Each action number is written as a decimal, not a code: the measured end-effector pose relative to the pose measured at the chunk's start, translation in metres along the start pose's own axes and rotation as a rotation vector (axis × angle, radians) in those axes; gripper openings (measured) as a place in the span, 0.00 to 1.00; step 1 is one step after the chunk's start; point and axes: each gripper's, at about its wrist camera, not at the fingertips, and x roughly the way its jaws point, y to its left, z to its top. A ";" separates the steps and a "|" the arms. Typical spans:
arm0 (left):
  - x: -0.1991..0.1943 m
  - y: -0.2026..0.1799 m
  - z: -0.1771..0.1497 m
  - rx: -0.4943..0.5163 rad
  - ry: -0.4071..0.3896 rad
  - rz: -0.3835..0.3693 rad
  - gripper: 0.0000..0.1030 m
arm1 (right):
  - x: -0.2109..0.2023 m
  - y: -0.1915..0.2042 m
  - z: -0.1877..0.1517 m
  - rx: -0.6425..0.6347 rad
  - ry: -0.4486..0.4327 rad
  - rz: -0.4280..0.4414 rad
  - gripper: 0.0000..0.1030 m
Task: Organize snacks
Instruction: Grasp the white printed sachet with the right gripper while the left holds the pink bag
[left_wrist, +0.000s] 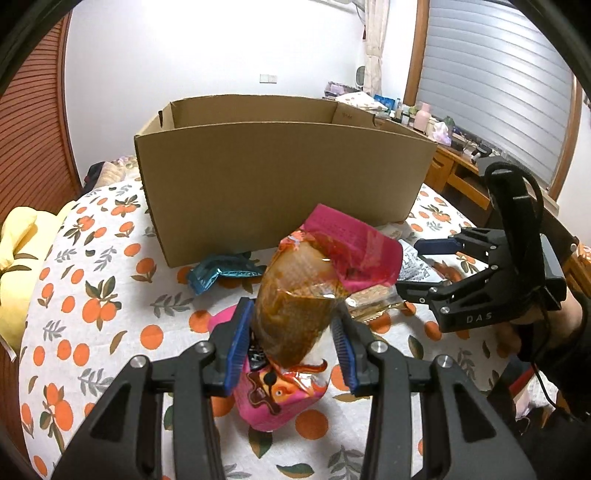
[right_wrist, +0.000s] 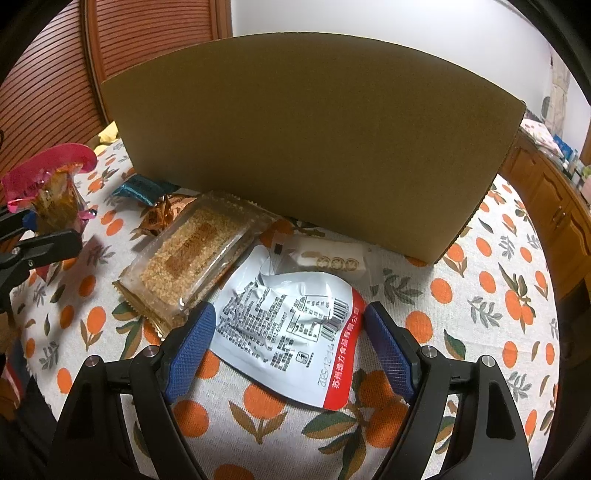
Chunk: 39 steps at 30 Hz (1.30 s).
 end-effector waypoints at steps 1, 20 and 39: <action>0.000 0.000 0.000 -0.002 -0.001 -0.002 0.39 | -0.001 0.000 -0.001 -0.001 0.002 0.002 0.82; -0.003 -0.001 -0.003 -0.020 -0.015 -0.022 0.39 | -0.031 0.005 -0.007 -0.011 -0.083 0.011 0.05; -0.002 -0.005 -0.001 -0.011 -0.004 -0.031 0.39 | -0.005 -0.016 0.021 -0.015 -0.009 0.128 0.54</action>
